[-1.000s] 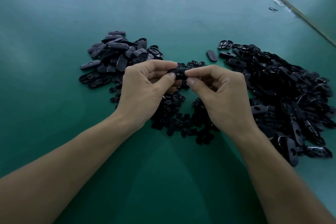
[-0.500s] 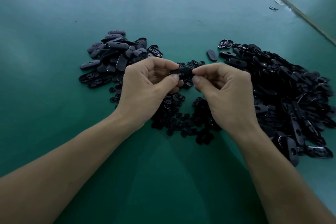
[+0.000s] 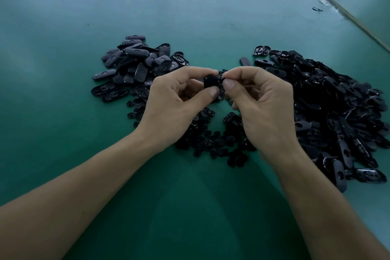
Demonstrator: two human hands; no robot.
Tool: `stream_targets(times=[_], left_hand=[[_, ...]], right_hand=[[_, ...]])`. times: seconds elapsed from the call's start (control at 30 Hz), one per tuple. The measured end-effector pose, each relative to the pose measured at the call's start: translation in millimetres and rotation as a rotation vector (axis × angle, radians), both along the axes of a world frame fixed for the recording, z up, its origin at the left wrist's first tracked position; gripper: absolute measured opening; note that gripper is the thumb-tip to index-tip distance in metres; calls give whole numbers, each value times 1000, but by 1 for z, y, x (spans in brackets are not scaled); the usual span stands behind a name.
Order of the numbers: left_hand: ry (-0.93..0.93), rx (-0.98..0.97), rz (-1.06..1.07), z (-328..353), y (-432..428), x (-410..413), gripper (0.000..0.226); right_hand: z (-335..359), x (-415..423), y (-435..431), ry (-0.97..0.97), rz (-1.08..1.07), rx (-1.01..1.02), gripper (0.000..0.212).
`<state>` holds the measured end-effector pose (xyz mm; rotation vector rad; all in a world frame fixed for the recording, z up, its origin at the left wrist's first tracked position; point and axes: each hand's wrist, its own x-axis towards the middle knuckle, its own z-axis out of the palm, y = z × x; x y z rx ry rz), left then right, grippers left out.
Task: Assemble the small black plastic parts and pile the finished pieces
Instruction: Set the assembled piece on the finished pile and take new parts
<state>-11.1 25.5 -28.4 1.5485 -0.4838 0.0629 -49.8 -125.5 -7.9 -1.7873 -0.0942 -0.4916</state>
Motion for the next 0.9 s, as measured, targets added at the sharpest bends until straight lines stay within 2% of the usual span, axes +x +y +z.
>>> stream_targets(times=[0.13, 0.3, 0.4, 0.9], left_hand=[[78, -98, 66, -1, 0, 2, 6], [118, -191, 78, 0, 1, 1, 6], [140, -189, 63, 2, 1, 1, 14], [71, -80, 7, -1, 1, 0, 19]], right_hand=[[0, 0, 1, 32, -29, 15, 21], [-2, -1, 2, 79, -43, -8, 15], [-3, 0, 3, 88, -63, -36, 14], [-4, 0, 4, 100, -81, -117, 19]])
